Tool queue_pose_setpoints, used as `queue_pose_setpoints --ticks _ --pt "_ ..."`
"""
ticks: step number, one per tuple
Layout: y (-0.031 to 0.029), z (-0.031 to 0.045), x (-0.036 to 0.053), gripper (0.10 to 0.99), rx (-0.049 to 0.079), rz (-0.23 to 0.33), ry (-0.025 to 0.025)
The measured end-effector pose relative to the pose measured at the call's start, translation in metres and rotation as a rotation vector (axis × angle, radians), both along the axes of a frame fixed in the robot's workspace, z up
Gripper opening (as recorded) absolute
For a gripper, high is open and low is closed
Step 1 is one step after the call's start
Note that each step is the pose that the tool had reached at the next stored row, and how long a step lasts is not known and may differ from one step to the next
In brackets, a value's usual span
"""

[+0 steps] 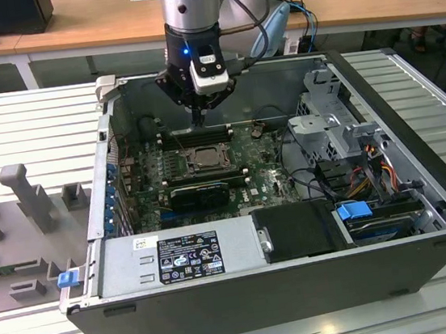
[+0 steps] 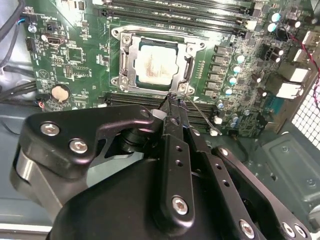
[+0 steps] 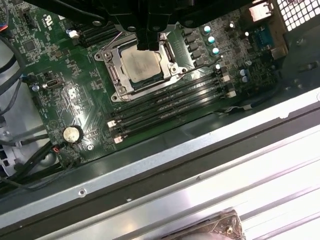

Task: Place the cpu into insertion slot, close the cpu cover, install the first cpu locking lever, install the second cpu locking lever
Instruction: 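Install the first cpu locking lever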

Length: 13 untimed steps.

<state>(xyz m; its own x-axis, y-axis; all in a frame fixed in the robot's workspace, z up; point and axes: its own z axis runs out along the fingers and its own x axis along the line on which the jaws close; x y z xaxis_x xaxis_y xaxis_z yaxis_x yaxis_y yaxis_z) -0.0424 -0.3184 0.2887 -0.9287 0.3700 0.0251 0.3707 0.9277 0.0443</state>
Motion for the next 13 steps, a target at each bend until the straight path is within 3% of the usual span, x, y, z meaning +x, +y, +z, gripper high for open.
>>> queue_pose_setpoints --ticks 10,13 --pt "0.0 0.0 0.0 0.106 0.0 0.099 0.0" --pt "0.0 -0.0001 0.0 0.106 0.0 0.167 0.0"
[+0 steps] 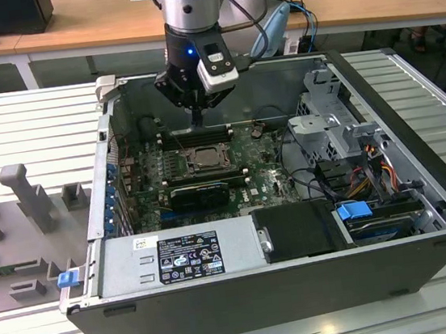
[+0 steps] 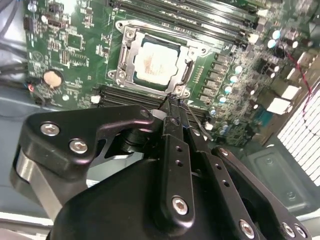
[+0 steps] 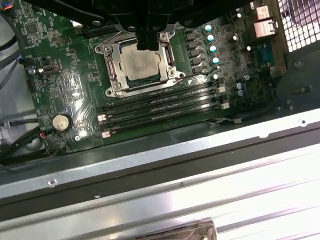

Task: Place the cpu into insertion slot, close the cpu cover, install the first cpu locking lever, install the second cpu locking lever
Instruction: 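Install the first cpu locking lever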

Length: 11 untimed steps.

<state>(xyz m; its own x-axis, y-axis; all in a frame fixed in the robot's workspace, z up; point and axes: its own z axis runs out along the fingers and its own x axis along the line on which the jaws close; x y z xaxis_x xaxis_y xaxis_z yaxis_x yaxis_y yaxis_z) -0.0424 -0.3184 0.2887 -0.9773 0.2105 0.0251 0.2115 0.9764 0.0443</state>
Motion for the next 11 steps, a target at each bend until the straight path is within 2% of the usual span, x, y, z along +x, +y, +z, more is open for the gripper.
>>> queue_pose_setpoints --ticks 3,5,6,7,8,9,11 --pt "0.0 -0.0003 0.0 0.106 0.0 0.062 -0.0007" --pt "0.0 -0.0006 0.0 0.106 0.0 0.086 -0.0035" --pt "0.0 -0.0009 0.0 0.106 0.0 0.096 -0.0086" --pt "0.0 -0.0012 -0.0001 0.106 -0.001 0.101 -0.0201" --pt "0.0 -0.0015 -0.0004 0.106 -0.002 0.107 -0.043" --pt "0.0 -0.0017 -0.0006 0.106 -0.002 0.11 -0.0513" --pt "0.0 -0.0026 -0.0006 0.106 0.0 0.131 -0.0544"
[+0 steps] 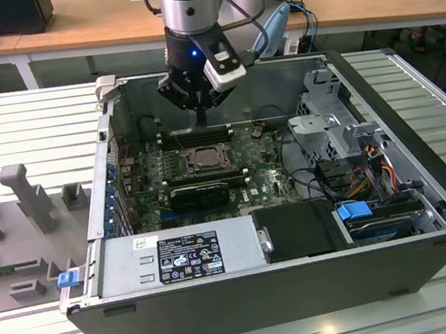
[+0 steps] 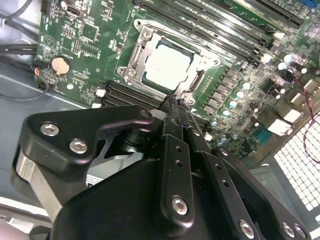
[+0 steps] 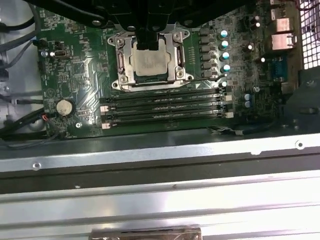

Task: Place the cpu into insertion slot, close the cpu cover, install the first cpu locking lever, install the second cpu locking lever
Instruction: 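Install the first cpu locking lever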

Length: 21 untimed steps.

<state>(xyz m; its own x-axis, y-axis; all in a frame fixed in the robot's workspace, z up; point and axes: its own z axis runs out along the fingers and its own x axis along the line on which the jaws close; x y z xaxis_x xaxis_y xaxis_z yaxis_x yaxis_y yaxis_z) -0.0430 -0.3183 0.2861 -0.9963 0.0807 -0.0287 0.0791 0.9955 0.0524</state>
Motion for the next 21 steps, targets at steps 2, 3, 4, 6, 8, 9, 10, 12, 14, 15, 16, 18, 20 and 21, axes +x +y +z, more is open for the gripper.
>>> queue_pose_setpoints --ticks 2,3,4,6,8,9,10,12,14,15,16,18,20,21 --pt "0.0 -0.0009 -0.0001 0.106 0.0 0.046 0.0002" --pt "-0.0001 -0.0012 -0.0001 0.106 0.0 0.065 0.0003" --pt "0.0 -0.0017 0.0 0.106 0.0 0.09 0.0003" --pt "-0.0001 -0.0024 -0.0001 0.106 0.0 0.128 0.0003" --pt "-0.0001 -0.0029 -0.0002 0.106 0.0 0.163 0.0003" --pt "-0.0001 -0.0032 -0.0012 0.106 0.0 0.168 0.0001" --pt "-0.0001 -0.0034 -0.0038 0.106 0.001 0.169 0.0" --pt "0.0 -0.0043 -0.0191 0.106 0.003 0.169 -0.0008" --pt "-0.0001 -0.0053 -0.0271 0.106 0.003 0.169 -0.0013" --pt "0.0 -0.0061 -0.0304 0.106 0.003 0.169 -0.0015" --pt "0.0 -0.0068 -0.0328 0.106 0.003 0.17 -0.0015" --pt "0.0001 -0.0091 -0.0401 0.106 0.003 0.17 -0.0014" --pt "0.0007 -0.0108 -0.0469 0.106 0.003 0.167 -0.0014" --pt "0.0011 -0.0116 -0.0496 0.106 0.003 0.164 -0.0014"
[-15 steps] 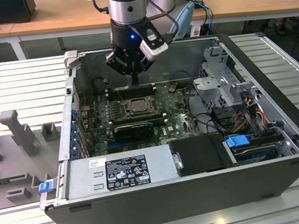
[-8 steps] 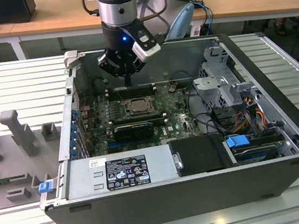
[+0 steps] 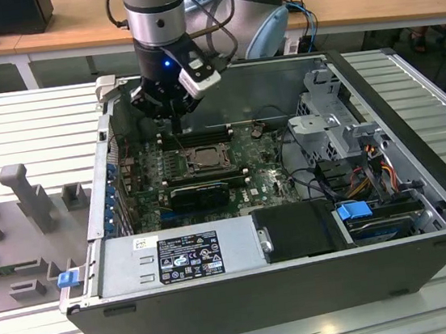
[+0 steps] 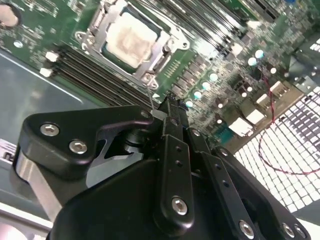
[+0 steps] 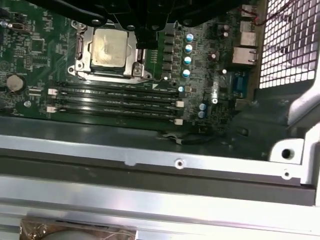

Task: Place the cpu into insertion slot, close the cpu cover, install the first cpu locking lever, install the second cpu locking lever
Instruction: 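Install the first cpu locking lever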

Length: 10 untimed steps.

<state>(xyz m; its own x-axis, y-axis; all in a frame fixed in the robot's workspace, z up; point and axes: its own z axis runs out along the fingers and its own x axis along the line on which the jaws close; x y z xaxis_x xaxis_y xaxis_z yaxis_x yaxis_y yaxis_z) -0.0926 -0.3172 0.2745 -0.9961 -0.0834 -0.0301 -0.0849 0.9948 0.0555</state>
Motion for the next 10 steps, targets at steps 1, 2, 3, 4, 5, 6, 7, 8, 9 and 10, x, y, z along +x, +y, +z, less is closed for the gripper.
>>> queue_pose_setpoints --ticks 1,2,3,4,5,6,7,8,9,10 --pt "0.0002 -0.0018 -0.0042 0.106 0.0 -0.002 -0.0001" --pt "0.0004 -0.0029 -0.0064 0.106 0.0 -0.002 0.0" --pt "0.0005 -0.0044 -0.0094 0.106 0.0 -0.002 0.0001" --pt "0.0007 -0.0058 -0.0118 0.106 0.0 -0.002 0.0" --pt "0.001 -0.0074 -0.0149 0.106 0.0 -0.002 0.0" --pt "0.0015 -0.0089 -0.0175 0.106 0.0 -0.002 0.0001" --pt "0.002 -0.0097 -0.0187 0.106 0.0 -0.002 0.0" --pt "0.0028 -0.0104 -0.0201 0.106 0.001 -0.002 0.0001" --pt "0.0037 -0.0112 -0.0213 0.106 0.001 -0.002 0.0001" --pt "0.0057 -0.0126 -0.0229 0.106 0.001 -0.002 0.0"
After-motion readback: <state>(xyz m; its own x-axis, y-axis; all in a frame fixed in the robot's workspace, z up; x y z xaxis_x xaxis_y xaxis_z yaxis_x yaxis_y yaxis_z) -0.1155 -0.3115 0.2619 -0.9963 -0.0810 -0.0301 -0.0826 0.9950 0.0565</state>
